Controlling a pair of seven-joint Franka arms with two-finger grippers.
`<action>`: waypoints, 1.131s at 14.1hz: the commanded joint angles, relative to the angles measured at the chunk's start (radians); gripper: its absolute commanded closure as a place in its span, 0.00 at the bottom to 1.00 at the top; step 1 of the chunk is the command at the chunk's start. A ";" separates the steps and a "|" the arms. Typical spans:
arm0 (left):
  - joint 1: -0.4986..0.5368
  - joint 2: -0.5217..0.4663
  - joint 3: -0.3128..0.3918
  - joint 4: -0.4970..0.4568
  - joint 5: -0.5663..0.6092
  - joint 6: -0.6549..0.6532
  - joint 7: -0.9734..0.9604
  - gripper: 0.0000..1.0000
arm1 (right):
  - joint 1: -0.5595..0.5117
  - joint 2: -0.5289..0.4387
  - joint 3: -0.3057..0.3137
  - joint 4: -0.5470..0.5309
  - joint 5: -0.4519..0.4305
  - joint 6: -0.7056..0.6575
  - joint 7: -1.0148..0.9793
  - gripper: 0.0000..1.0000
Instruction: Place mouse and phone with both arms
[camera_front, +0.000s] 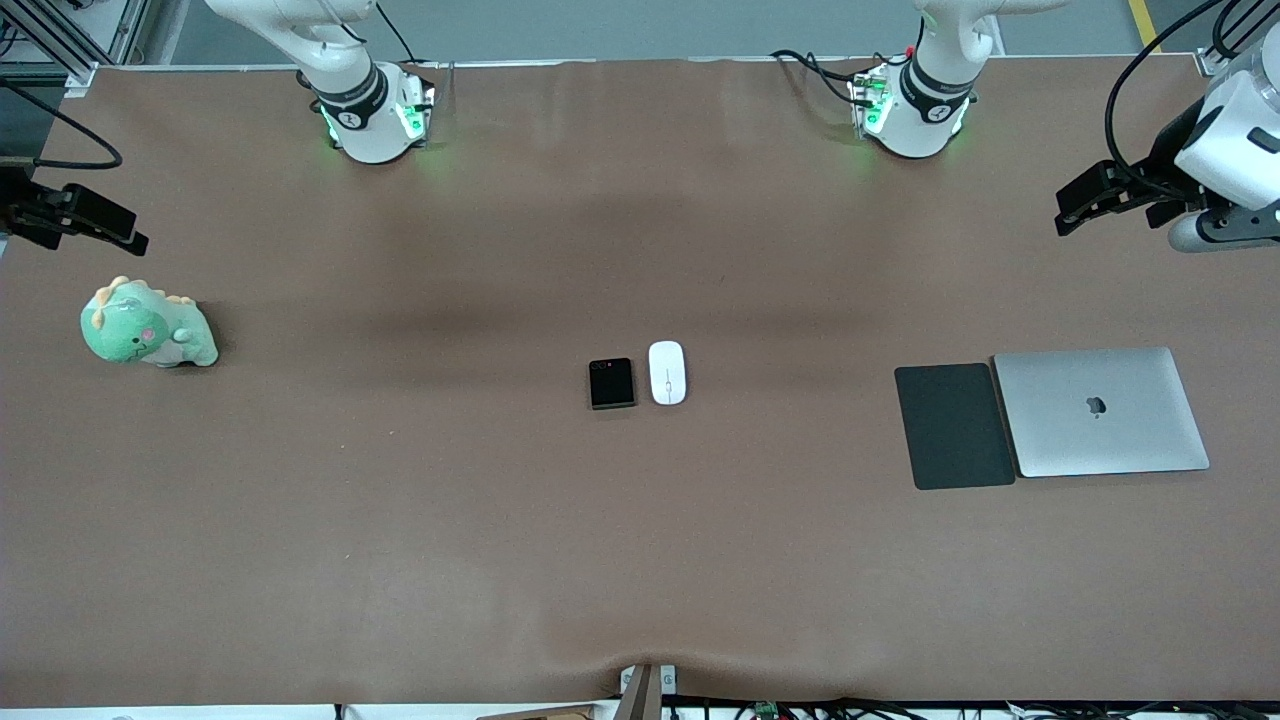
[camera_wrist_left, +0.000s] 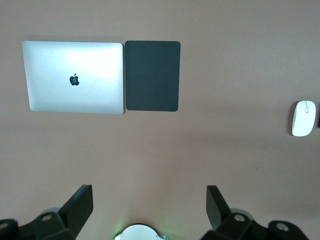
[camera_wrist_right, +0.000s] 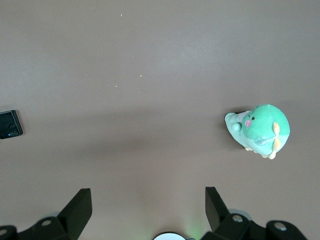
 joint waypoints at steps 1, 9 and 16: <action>0.005 0.009 -0.005 0.022 0.000 -0.009 0.000 0.00 | -0.016 0.007 0.013 0.020 0.006 -0.007 0.006 0.00; 0.004 0.075 -0.003 0.094 0.005 -0.018 0.000 0.00 | -0.016 0.007 0.013 0.020 0.006 -0.007 0.006 0.00; -0.140 0.175 -0.023 0.091 0.005 -0.015 -0.139 0.00 | -0.013 0.016 0.015 0.020 0.013 -0.004 0.009 0.00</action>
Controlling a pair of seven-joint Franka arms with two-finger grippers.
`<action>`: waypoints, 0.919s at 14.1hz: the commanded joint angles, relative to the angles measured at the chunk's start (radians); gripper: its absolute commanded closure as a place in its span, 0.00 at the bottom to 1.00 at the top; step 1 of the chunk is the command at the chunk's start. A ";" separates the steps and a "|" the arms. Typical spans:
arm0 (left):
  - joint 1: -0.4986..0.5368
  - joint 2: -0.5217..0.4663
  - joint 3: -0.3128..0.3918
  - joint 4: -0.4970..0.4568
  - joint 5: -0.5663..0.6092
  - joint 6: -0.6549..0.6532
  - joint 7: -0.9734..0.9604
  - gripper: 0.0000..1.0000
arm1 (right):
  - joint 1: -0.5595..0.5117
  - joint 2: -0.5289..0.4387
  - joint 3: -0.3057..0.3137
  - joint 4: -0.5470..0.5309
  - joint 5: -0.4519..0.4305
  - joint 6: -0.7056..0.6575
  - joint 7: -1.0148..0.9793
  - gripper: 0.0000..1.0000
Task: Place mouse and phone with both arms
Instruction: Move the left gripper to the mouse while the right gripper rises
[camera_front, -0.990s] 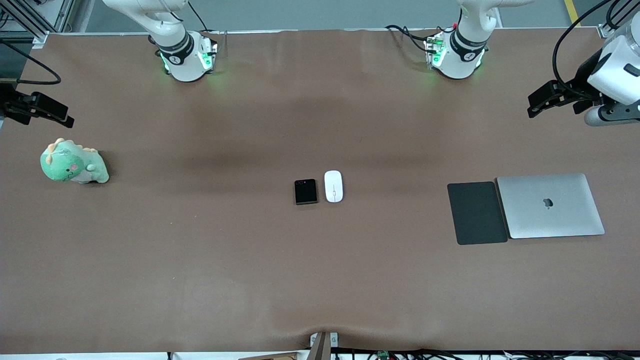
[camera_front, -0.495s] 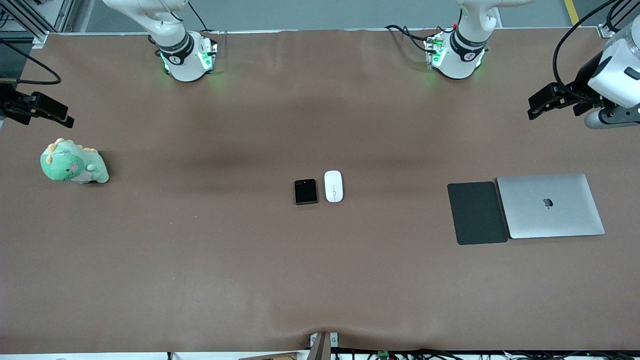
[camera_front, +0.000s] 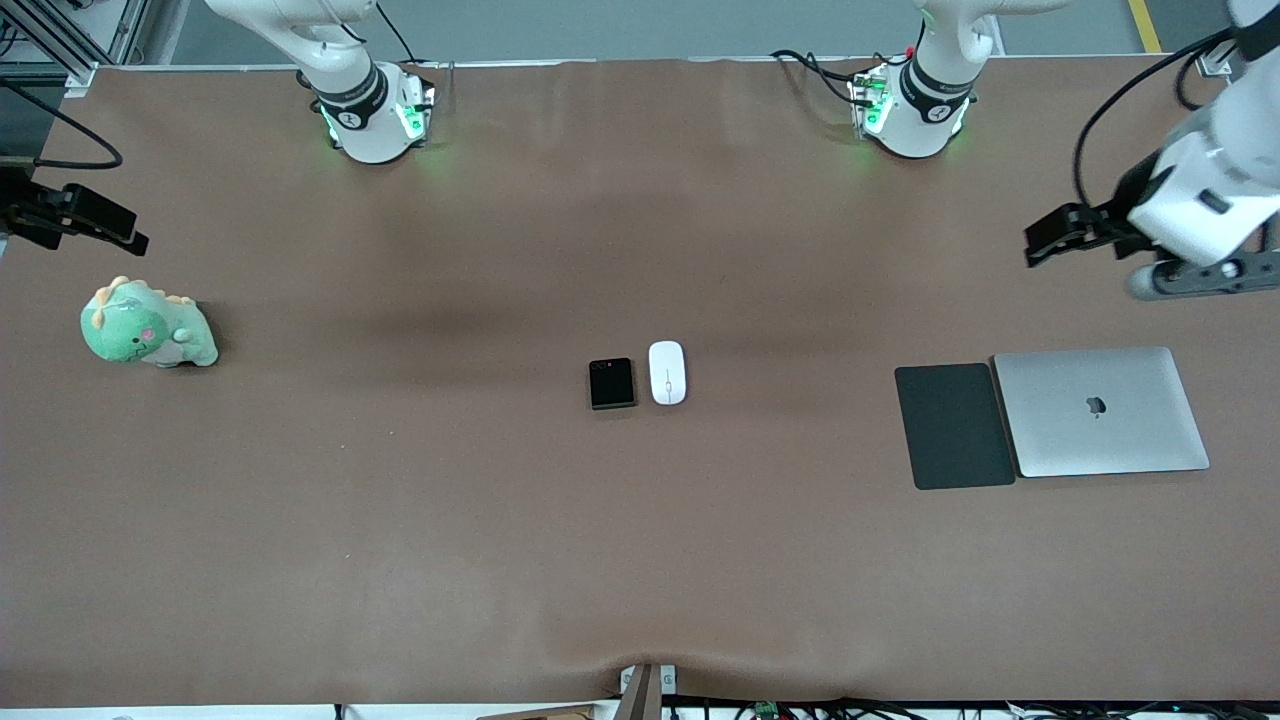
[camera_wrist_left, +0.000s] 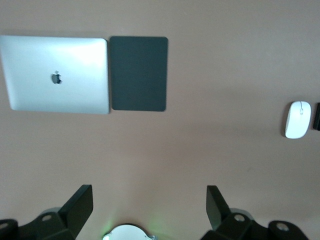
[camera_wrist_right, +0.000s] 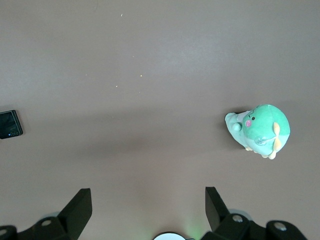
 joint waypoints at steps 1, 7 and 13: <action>-0.098 0.075 -0.006 0.030 0.000 -0.010 -0.050 0.00 | -0.013 0.022 0.014 0.020 0.040 -0.002 0.007 0.00; -0.253 0.237 -0.018 0.014 -0.017 0.168 -0.297 0.00 | -0.005 0.102 0.015 0.024 0.110 0.071 0.006 0.00; -0.393 0.346 -0.018 -0.056 -0.005 0.428 -0.469 0.00 | 0.087 0.215 0.017 0.024 0.112 0.215 0.007 0.00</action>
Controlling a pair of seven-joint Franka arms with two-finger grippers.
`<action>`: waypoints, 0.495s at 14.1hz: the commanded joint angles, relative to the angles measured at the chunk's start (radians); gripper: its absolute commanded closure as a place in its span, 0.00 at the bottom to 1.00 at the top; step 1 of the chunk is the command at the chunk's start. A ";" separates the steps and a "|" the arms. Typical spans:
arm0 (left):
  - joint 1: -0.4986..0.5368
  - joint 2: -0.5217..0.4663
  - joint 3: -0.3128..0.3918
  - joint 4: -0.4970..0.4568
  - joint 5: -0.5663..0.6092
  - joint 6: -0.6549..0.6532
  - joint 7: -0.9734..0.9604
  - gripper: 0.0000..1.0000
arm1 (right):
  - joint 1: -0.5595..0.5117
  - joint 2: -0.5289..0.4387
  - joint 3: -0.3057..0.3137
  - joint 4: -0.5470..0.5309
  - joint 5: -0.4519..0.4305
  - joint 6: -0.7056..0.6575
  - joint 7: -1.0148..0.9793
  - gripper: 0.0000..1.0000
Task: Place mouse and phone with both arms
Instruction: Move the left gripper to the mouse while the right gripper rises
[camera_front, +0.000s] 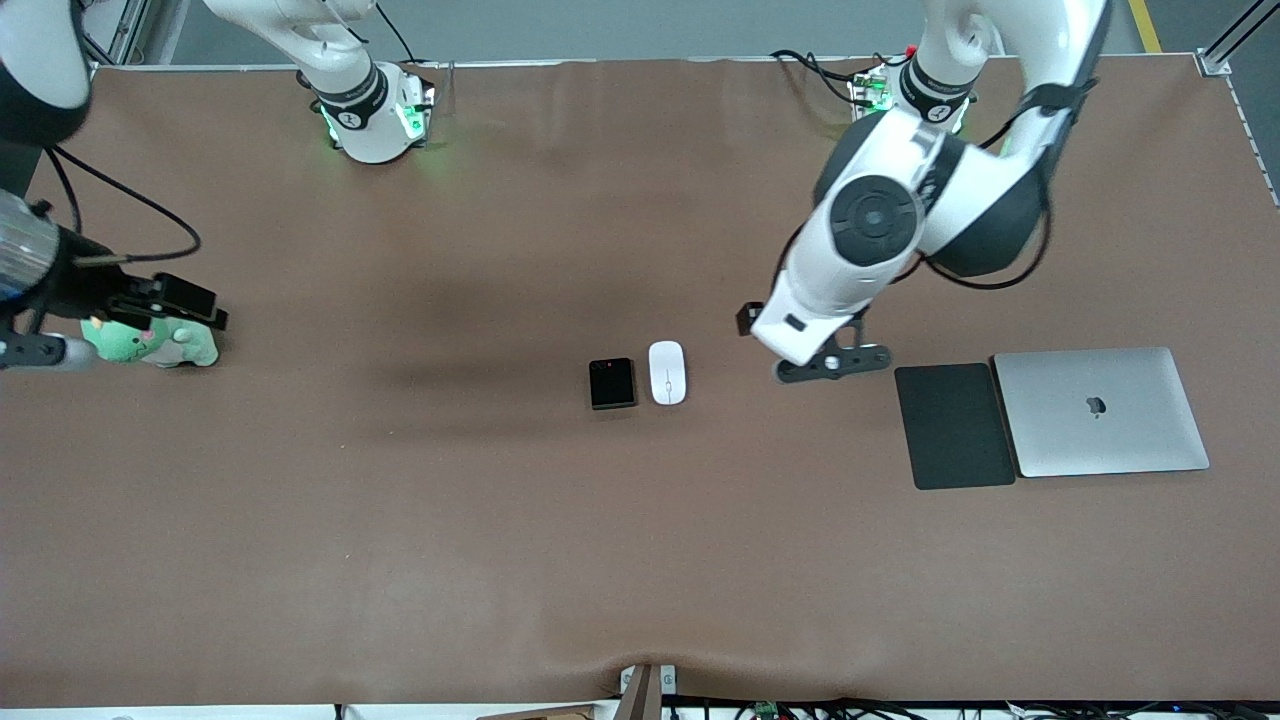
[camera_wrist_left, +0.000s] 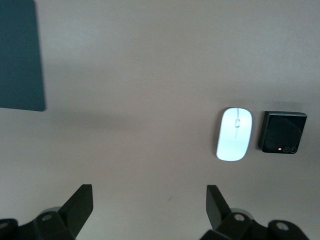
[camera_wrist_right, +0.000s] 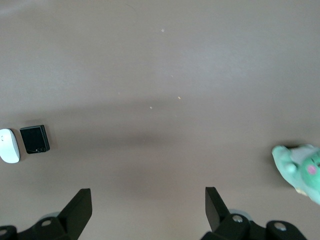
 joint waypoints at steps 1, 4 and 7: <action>-0.035 0.041 0.007 -0.002 -0.004 0.068 -0.028 0.00 | 0.040 0.062 0.000 0.024 0.010 0.033 0.009 0.00; -0.072 0.097 0.007 -0.001 0.019 0.163 -0.077 0.00 | 0.075 0.108 0.000 0.024 0.009 0.044 0.012 0.00; -0.104 0.182 0.007 0.006 0.019 0.304 -0.124 0.00 | 0.087 0.157 0.000 0.024 0.007 0.048 0.010 0.00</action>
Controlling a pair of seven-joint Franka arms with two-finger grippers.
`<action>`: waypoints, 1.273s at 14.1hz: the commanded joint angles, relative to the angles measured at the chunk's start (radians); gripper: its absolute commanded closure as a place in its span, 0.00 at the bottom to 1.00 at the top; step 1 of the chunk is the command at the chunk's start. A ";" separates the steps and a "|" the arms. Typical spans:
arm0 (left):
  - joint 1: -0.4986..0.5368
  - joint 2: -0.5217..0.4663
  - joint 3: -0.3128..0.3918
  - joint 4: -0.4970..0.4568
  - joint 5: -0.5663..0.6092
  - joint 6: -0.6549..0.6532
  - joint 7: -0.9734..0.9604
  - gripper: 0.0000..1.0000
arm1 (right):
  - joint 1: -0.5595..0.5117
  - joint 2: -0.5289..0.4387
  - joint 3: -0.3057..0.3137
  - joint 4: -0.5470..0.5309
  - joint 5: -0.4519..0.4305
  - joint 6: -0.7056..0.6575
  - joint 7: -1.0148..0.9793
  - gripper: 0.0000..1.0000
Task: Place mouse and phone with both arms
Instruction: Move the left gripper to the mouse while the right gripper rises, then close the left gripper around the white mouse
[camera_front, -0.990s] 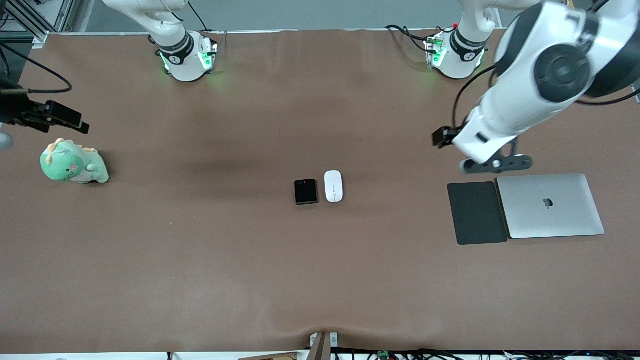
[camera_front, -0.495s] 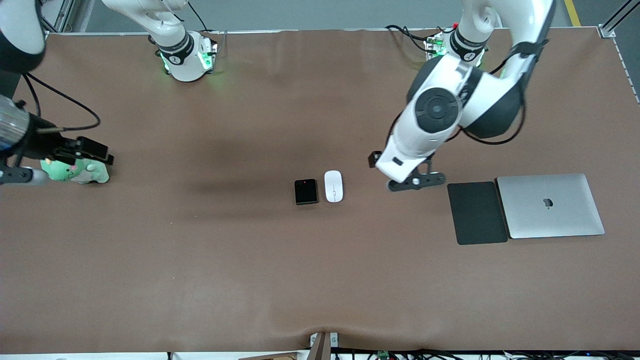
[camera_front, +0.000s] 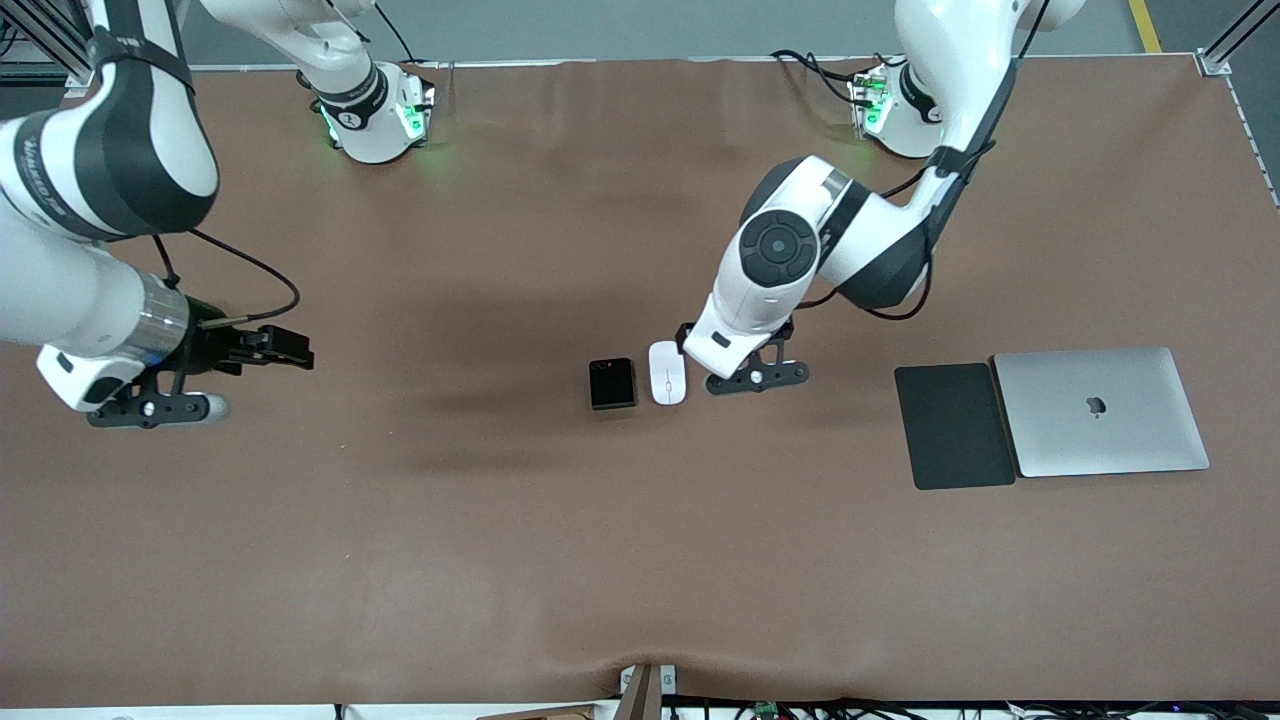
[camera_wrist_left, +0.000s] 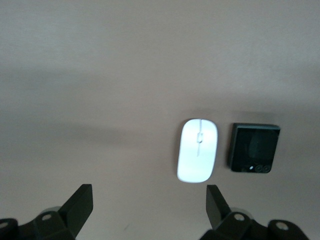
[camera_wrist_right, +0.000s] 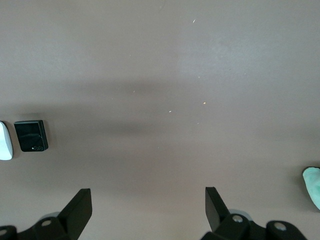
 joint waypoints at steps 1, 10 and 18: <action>-0.040 0.076 0.008 0.011 0.021 0.105 -0.053 0.00 | 0.029 0.081 -0.002 0.025 0.001 0.021 0.009 0.00; -0.083 0.215 0.008 0.009 0.147 0.298 -0.108 0.08 | 0.034 0.090 -0.005 0.024 0.006 0.046 0.007 0.00; -0.112 0.255 0.015 0.011 0.147 0.346 -0.131 0.10 | 0.038 0.089 -0.003 0.025 0.007 0.046 0.007 0.00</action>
